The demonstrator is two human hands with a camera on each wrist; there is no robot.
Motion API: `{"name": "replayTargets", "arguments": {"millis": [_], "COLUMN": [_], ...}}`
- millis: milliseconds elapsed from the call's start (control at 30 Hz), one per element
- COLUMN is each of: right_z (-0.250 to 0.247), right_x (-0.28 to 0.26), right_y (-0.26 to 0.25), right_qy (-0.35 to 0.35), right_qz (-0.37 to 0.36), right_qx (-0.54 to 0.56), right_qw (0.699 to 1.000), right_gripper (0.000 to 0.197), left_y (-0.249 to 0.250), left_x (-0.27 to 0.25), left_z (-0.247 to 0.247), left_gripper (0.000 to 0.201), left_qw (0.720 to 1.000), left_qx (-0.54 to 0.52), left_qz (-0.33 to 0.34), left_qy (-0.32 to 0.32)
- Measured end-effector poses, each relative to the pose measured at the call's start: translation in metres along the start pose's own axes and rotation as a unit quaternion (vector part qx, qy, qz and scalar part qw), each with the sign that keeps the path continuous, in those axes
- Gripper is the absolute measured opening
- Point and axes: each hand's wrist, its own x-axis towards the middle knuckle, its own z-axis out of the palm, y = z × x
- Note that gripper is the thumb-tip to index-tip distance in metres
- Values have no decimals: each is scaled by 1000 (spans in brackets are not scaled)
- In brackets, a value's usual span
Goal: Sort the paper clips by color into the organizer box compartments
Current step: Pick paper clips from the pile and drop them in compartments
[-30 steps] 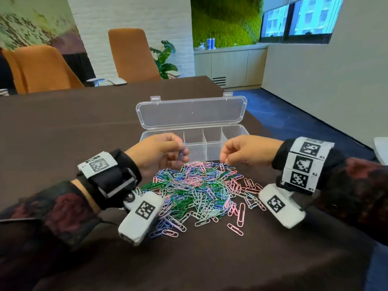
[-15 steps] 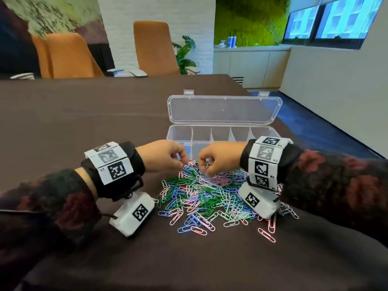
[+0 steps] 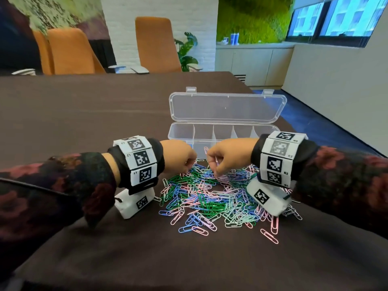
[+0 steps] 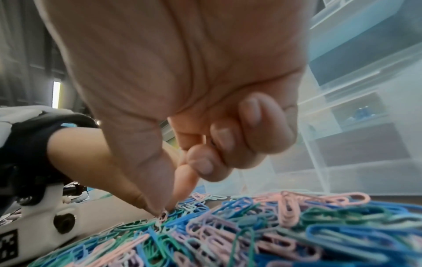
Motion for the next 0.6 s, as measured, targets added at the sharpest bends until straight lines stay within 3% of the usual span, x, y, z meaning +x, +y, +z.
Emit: {"name": "replayTargets", "arguments": {"millis": [100,200,333,433,500,600], "right_z": [1,6,14,16,17,13], "right_x": [4,6,11,14,13,8], "right_y": [-3,-4,-6,-3,2,7], "right_qy": [12,23,32,18,12,15], "right_qz": [0,-5,-9,-6,0,-1], "right_qx": [-4,-2,-35,-79,-87,-32], "right_qw": [1000,1000,999,997,996,999], "right_gripper": [10,12,18,17,25,16], "left_y": [0,0,-1,-3,-5,-11], "left_x": [3,4,5,4,1,-7], "left_z": [1,2,2,1,0,-5], "left_gripper": [5,20,10,14,19,16], "left_qw": [1000,999,999,999,998,990], "left_qx": [-5,-20,-15,-33,-60,-140], "left_qz": [-4,-20,-10,-5,0,5], "left_qy": [-18,-20,-30,-39,-27,5]}}
